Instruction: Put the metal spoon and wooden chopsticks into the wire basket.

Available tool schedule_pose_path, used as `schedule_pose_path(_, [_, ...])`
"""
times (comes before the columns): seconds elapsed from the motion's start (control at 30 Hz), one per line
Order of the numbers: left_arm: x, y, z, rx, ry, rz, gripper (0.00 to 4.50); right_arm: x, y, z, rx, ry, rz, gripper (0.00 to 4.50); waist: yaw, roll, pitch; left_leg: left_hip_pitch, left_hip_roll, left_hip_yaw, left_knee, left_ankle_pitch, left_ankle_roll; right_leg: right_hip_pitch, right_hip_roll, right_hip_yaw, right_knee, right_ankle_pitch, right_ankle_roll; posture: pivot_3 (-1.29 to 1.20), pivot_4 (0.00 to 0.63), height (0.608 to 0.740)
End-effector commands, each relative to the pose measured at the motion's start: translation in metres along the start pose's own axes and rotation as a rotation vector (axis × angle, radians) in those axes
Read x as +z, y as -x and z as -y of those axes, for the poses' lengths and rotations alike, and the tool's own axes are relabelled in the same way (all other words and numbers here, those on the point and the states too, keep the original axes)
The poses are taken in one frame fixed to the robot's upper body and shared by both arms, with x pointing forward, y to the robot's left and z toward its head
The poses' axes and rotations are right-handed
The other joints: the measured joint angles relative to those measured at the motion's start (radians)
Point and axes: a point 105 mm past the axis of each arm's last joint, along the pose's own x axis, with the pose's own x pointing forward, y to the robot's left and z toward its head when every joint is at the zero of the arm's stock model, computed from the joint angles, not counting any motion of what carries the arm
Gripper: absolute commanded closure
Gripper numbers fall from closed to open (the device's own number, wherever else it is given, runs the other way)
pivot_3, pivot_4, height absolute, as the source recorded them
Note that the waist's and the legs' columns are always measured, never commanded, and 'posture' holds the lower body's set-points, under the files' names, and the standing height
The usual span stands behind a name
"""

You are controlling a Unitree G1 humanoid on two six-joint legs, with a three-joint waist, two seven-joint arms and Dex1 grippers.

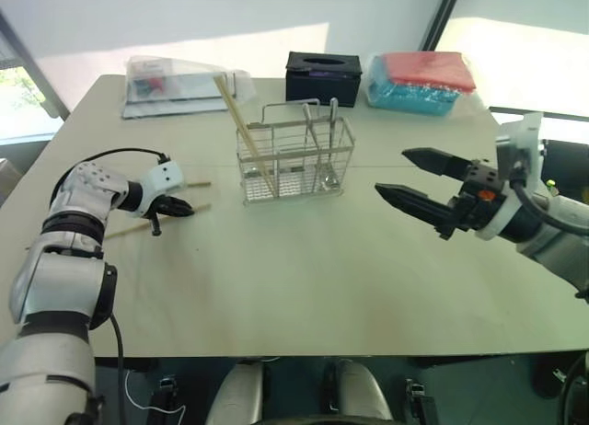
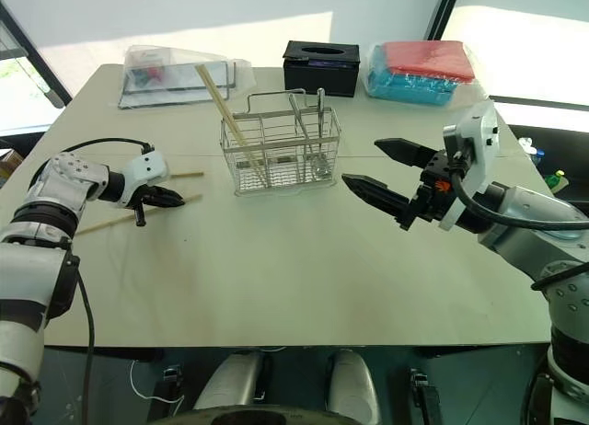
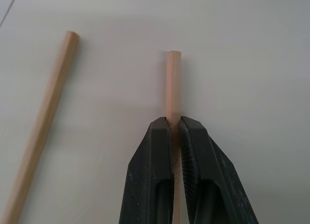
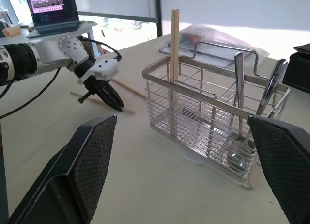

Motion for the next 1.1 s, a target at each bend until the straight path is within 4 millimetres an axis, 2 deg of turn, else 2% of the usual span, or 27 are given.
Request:
schedule_pose_path(0.03, [0.053, 0.033, -0.012, -0.015, -0.069, 0.189, 4.45, 0.005, 0.002, -0.002, 0.002, 0.045, 0.024, 0.00, 0.001, -0.003, 0.001, -0.001, 0.000, 0.000, 0.000, 0.000, 0.000, -0.001, 0.000, 0.000, 0.000, 0.000, 0.000, 0.00, 0.150, 0.667])
schedule_pose_path(0.13, [0.083, 0.053, -0.009, -0.058, -0.097, 0.305, 4.45, 0.003, 0.002, -0.004, 0.019, 0.045, 0.014, 0.00, -0.001, -0.003, 0.002, -0.005, 0.000, -0.001, 0.001, 0.000, 0.000, -0.003, 0.001, -0.001, -0.001, 0.000, 0.000, 0.00, 0.150, 0.667])
schedule_pose_path(0.23, [0.128, 0.094, -0.003, -0.041, -0.114, 0.503, 4.45, -0.002, 0.004, -0.011, 0.075, 0.046, -0.019, 0.00, -0.004, -0.003, 0.002, -0.006, 0.000, -0.001, 0.001, 0.000, 0.000, -0.003, 0.001, -0.001, -0.001, 0.000, 0.000, 0.00, 0.150, 0.667])
schedule_pose_path(0.37, [0.162, 0.130, -0.003, 0.047, -0.053, 0.704, 4.45, -0.006, 0.005, -0.020, 0.146, 0.048, -0.048, 0.00, -0.009, -0.001, 0.003, -0.004, 0.000, -0.001, 0.001, 0.000, 0.001, -0.002, 0.001, 0.000, -0.002, 0.000, 0.000, 0.00, 0.150, 0.667])
schedule_pose_path(0.47, [0.184, 0.150, -0.012, 0.128, 0.009, 0.843, 4.45, -0.006, 0.004, -0.023, 0.167, 0.052, -0.050, 0.00, -0.006, -0.001, 0.003, 0.001, 0.001, -0.001, 0.000, -0.001, 0.001, 0.002, 0.002, -0.001, -0.001, 0.000, 0.000, 0.00, 0.150, 0.667])
schedule_pose_path(0.63, [0.229, 0.185, -0.039, 0.312, 0.119, 1.137, 4.45, -0.004, 0.001, -0.021, 0.176, 0.059, -0.043, 0.00, 0.001, -0.004, 0.004, 0.002, 0.002, -0.002, 0.002, 0.000, 0.001, 0.003, 0.003, -0.001, -0.001, 0.000, 0.000, 0.00, 0.150, 0.667])
schedule_pose_path(0.73, [0.247, 0.190, -0.048, 0.384, 0.156, 1.244, 4.45, -0.005, -0.001, -0.022, 0.184, 0.062, -0.041, 0.00, 0.000, -0.004, 0.003, 0.002, 0.001, -0.002, 0.002, 0.000, 0.001, 0.004, 0.002, 0.000, -0.002, 0.000, 0.001, 0.00, 0.150, 0.667])
schedule_pose_path(0.83, [0.261, 0.185, -0.054, 0.417, 0.205, 1.315, 4.45, -0.005, -0.003, -0.024, 0.194, 0.061, -0.035, 0.00, -0.001, -0.004, 0.003, 0.002, 0.000, -0.001, 0.001, 0.000, 0.001, 0.004, 0.002, 0.000, -0.002, 0.000, 0.001, 0.00, 0.150, 0.667])
schedule_pose_path(0.97, [0.275, 0.164, -0.053, 0.401, 0.245, 1.364, 4.45, -0.008, -0.005, -0.026, 0.198, 0.059, -0.034, 0.00, 0.000, -0.004, 0.004, 0.002, 0.000, -0.001, 0.001, 0.000, 0.000, 0.004, 0.002, 0.000, -0.002, 0.000, 0.001, 0.00, 0.150, 0.667])
schedule_pose_path(1.1, [0.275, 0.140, -0.052, 0.385, 0.279, 1.368, 4.45, -0.008, -0.007, -0.028, 0.196, 0.053, -0.028, 0.00, -0.001, -0.004, 0.004, 0.002, 0.000, 0.000, 0.002, 0.000, 0.000, 0.004, 0.001, 0.000, -0.002, 0.001, 0.002, 0.00, 0.150, 0.667])
